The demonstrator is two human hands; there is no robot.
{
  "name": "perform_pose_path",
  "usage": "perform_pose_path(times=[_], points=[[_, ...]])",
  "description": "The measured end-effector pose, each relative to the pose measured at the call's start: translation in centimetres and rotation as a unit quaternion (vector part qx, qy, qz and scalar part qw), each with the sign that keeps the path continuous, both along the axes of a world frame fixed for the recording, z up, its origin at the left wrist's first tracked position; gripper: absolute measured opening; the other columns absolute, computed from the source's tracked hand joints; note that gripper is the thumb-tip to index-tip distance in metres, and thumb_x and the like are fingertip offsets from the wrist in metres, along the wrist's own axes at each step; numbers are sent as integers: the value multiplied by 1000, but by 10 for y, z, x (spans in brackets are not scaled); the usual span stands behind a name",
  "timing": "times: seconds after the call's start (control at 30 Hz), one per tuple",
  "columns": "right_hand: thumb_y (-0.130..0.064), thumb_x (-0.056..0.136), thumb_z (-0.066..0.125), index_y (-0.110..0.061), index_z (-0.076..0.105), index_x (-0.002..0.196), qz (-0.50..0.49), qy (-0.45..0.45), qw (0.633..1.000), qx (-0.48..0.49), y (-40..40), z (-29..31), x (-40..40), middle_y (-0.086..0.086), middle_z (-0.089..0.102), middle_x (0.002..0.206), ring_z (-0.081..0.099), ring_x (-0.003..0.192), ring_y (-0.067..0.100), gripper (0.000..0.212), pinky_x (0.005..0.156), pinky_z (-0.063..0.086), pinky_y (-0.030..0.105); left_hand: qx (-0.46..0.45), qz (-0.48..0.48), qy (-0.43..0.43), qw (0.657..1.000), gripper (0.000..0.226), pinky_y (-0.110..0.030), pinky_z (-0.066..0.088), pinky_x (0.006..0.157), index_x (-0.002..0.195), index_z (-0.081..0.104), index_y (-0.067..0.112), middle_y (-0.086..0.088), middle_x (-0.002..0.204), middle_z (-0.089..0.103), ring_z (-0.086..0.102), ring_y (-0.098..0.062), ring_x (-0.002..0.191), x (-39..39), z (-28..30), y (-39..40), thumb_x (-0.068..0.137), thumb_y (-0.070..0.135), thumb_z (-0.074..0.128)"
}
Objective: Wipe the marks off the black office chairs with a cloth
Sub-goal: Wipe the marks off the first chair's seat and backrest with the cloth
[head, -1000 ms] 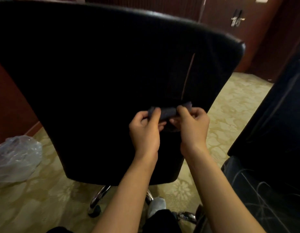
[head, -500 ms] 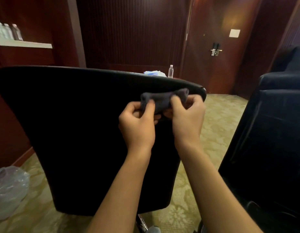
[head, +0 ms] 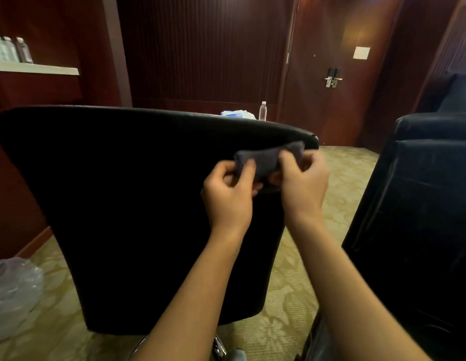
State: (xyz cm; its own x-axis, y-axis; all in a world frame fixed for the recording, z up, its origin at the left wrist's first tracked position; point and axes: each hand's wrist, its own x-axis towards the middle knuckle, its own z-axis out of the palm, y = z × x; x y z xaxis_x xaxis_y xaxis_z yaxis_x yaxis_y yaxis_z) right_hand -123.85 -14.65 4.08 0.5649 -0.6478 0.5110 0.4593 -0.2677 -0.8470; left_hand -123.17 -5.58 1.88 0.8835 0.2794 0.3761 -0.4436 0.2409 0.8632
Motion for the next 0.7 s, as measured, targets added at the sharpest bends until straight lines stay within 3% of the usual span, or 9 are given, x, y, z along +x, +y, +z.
perform_pose_path(times=[0.1, 0.2, 0.33, 0.47, 0.57, 0.63, 0.7], points=[[-20, 85, 68, -21, 50, 74, -9, -39, 999, -24, -16, 28, 3, -8, 56, 72, 52, 64, 2, 22, 64, 48, 25, 13, -18, -14, 1000, 13, -32, 60, 61, 83, 63, 13, -5, 72, 73, 73, -16, 64, 6, 27, -14, 92, 20, 70], [-19, 89, 64, -14, 50, 84, -26, -17, 998, -59, -21, 8, 13, -8, 55, 75, 51, 65, 2, 15, 66, 44, 25, 102, 63, -24, 993, 21, -42, 61, 70, 77, 63, 18, 1, 69, 71, 72, -18, 70, 17, 5, -23, 84, 37, 70], [-16, 94, 58, -7, 49, 96, 3, 162, 986, -40, -17, -85, 30, 6, 56, 86, 55, 77, 20, 12, 70, 43, 34, 218, 126, 16, 968, 14, -40, 57, 74, 80, 60, 26, 6, 73, 67, 68, -22, 78, 21, -76, -22, 86, 29, 73], [-12, 91, 61, -10, 49, 86, 120, 295, 945, 70, -13, -167, 33, 25, 63, 98, 68, 84, 33, 13, 71, 59, 53, 246, 113, 140, 952, 22, -31, 53, 71, 76, 56, 25, 8, 68, 60, 69, -25, 80, 17, -156, -4, 86, 23, 75], [-19, 83, 66, -13, 50, 80, 131, 283, 948, 69, -5, -173, 32, 20, 64, 89, 67, 87, 38, 17, 73, 57, 58, 228, 80, 172, 955, 24, -34, 56, 68, 73, 57, 22, 1, 68, 66, 70, -25, 74, 15, -177, 10, 85, 34, 73], [-34, 72, 64, -22, 50, 75, 94, 237, 966, 34, 2, -155, 32, 10, 63, 78, 67, 82, 36, 19, 73, 55, 59, 186, 66, 134, 971, 30, -44, 60, 64, 71, 57, 21, 0, 65, 67, 70, -22, 66, 14, -165, 15, 79, 49, 66], [-42, 70, 63, -27, 50, 73, 65, 171, 983, 17, 11, -126, 33, 1, 62, 74, 67, 79, 30, 20, 74, 55, 57, 135, 87, 75, 984, 31, -45, 60, 62, 74, 59, 21, 0, 66, 69, 71, -18, 64, 15, -137, 17, 81, 51, 63]])
